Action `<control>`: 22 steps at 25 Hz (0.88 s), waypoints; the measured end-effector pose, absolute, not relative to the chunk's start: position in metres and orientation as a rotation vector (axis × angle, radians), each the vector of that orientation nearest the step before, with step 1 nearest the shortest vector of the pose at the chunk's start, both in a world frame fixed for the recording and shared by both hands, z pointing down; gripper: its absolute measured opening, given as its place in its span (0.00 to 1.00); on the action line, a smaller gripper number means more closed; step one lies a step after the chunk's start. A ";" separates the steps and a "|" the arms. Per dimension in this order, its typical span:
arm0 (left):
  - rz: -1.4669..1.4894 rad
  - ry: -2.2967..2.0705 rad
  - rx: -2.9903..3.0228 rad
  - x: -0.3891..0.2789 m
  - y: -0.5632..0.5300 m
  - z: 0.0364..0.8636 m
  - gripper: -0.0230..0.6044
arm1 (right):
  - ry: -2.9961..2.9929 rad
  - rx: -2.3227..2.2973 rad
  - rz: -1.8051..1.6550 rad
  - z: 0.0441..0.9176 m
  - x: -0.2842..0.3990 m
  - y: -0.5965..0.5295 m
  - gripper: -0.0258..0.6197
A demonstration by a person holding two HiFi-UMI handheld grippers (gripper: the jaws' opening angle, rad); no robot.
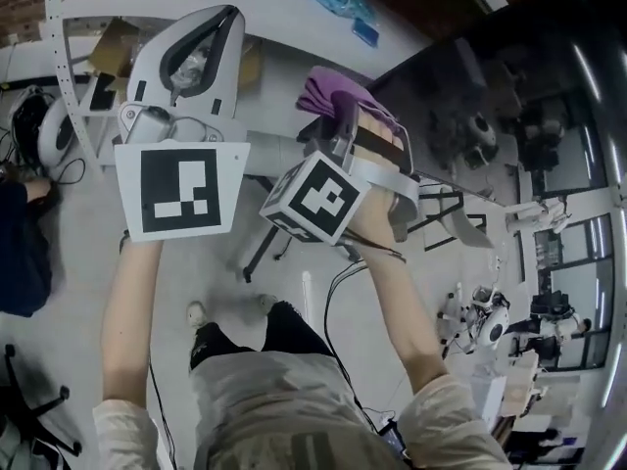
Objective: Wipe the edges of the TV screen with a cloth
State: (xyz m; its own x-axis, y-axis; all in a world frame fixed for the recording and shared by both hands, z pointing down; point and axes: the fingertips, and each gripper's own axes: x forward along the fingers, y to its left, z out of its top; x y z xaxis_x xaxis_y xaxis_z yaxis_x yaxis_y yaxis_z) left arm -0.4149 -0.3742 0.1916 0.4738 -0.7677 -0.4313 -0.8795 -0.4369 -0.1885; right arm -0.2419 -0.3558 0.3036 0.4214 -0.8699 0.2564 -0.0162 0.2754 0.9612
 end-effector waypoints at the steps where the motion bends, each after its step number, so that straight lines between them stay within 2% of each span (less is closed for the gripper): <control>1: 0.383 1.396 -2.357 -0.418 -0.381 0.208 0.06 | -0.995 1.140 -0.680 0.324 -0.243 -0.358 0.12; 8: 0.278 1.473 -2.423 -0.433 -0.405 0.296 0.06 | -1.004 1.033 -0.563 0.429 -0.237 -0.364 0.12; 17: 0.251 1.581 -2.498 -0.439 -0.416 0.377 0.06 | -1.028 0.951 -0.554 0.489 -0.240 -0.362 0.12; 22: 0.197 1.596 -2.510 -0.432 -0.405 0.384 0.06 | -1.078 0.889 -0.496 0.505 -0.239 -0.354 0.12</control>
State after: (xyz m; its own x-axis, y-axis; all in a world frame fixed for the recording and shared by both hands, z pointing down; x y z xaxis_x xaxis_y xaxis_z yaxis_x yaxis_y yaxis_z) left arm -0.4318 -0.4050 0.3843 0.4216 -0.8854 -0.1960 -0.9065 -0.4173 -0.0646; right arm -0.2386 -0.3542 0.5049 0.4158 -0.7309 0.5411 -0.0638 0.5701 0.8191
